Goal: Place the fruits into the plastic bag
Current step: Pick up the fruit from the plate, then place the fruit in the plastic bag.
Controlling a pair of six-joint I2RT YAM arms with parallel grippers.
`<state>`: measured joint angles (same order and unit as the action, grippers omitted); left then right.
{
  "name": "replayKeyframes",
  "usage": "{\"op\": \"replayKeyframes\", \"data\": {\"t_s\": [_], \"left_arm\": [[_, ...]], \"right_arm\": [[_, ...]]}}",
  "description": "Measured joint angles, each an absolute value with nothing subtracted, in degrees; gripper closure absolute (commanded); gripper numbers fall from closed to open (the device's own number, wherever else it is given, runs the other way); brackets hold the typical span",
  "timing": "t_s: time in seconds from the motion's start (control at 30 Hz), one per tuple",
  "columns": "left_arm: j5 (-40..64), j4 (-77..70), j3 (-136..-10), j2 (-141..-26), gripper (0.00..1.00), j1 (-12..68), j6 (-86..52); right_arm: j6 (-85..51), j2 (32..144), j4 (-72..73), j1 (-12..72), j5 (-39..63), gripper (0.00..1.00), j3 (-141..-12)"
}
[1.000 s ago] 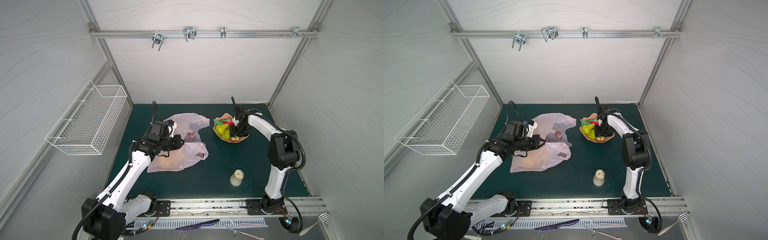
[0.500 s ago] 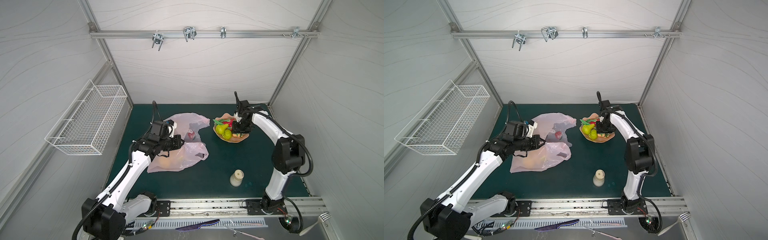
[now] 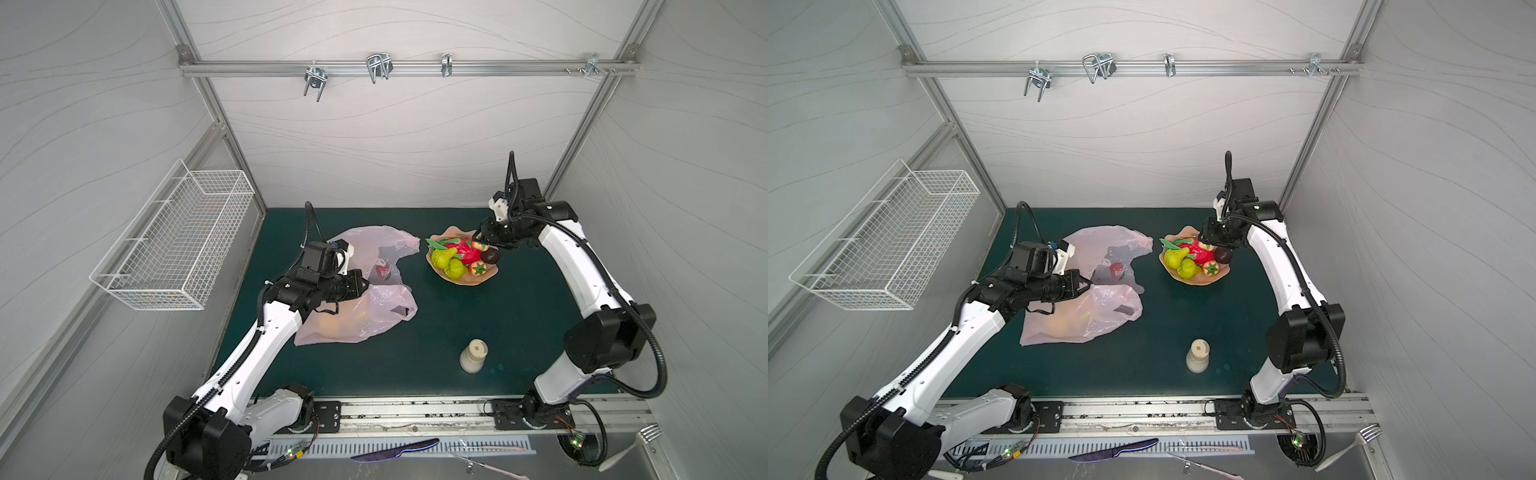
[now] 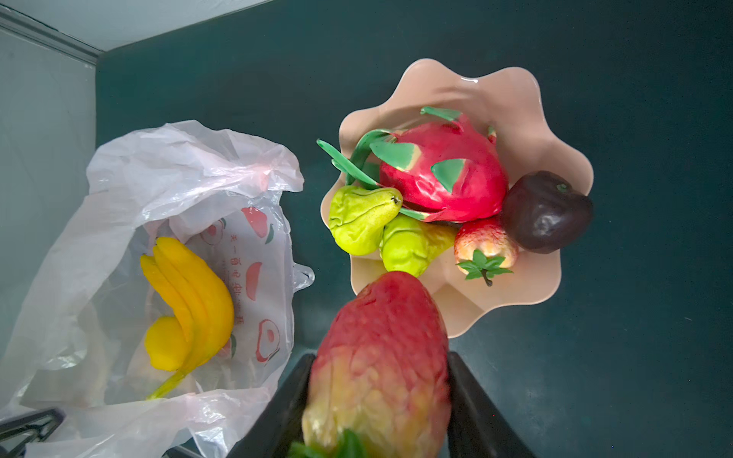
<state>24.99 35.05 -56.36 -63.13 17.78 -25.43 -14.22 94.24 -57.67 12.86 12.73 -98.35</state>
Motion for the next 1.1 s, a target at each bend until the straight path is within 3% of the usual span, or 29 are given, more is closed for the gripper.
{"op": "replayKeyframes", "data": {"t_s": [0.33,0.6,1.1], "left_arm": [[25.3,35.0,-56.4,-63.1,1.0,17.8,-25.4],[25.3,35.1,-56.4,-63.1,1.0,17.8,-25.4],[24.9,35.2,-56.4,-61.3,1.0,17.8,-25.5]], "right_arm": [[-16.2,94.2,-54.3,14.8,19.2,0.51,-93.7],[-22.3,96.0,-45.7,26.2,25.5,0.51,-88.8],[-47.9,106.3,-17.7,41.8,39.2,0.52,-78.5]]}}
